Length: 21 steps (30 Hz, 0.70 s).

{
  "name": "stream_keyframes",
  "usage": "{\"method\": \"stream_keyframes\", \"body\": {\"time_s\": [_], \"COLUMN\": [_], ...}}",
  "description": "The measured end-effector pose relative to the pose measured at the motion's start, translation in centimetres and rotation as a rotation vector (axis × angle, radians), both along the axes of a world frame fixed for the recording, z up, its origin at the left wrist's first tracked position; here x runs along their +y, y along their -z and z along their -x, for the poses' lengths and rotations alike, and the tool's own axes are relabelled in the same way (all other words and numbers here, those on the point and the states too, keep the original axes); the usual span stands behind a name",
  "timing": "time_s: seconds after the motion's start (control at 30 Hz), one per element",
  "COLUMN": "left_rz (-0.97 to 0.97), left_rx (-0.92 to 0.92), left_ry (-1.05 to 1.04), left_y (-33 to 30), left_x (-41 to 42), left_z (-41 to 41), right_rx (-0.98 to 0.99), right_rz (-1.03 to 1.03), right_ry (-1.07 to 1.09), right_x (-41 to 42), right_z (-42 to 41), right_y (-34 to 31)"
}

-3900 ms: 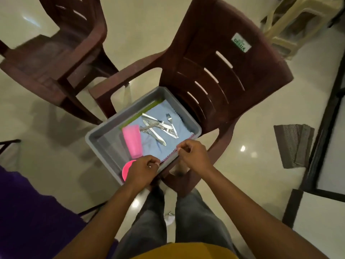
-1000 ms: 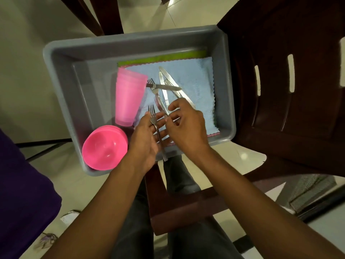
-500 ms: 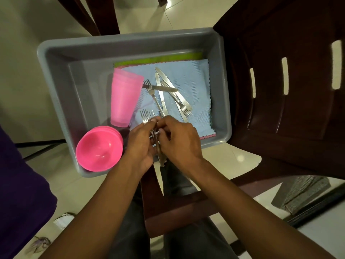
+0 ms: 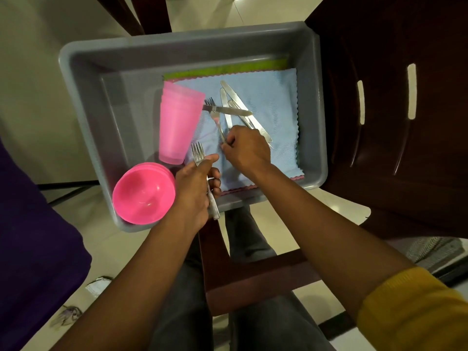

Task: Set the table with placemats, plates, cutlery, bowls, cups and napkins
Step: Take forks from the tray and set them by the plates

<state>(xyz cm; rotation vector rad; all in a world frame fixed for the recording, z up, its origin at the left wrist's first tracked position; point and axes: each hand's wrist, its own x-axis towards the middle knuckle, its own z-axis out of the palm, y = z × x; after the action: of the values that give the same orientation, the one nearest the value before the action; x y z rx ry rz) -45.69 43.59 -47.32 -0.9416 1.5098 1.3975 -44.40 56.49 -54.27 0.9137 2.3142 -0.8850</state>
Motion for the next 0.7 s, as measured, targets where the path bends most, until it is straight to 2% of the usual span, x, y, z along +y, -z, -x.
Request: {"method": "stream_keyframes", "body": {"time_s": [0.1,0.23,0.4,0.47,0.7], "left_rz": [-0.015,-0.060,-0.087,-0.101,-0.018], "left_rx": [-0.015,-0.046,-0.088,-0.086,-0.010], "left_ry": [-0.023,-0.097,-0.138,-0.122,-0.048], "left_y": [0.0,-0.2,0.0,-0.1,-0.7], "left_x": [0.1,0.3,0.3,0.5,1.3], "left_z": [0.2,0.6,0.8,0.9,0.6], "right_rx": [-0.009,-0.103,-0.106,-0.097,-0.090], "right_rz": [0.217,0.629,0.860,0.900,0.783], "right_ry": [0.145,0.385,0.432,0.395,0.231], "right_x": [0.7,2.0,2.6,2.1,0.0], "right_z": [-0.4,-2.6,-5.8,-6.4,-5.5], "right_y": [-0.5,-3.6,-7.2,-8.0,-8.4]}}
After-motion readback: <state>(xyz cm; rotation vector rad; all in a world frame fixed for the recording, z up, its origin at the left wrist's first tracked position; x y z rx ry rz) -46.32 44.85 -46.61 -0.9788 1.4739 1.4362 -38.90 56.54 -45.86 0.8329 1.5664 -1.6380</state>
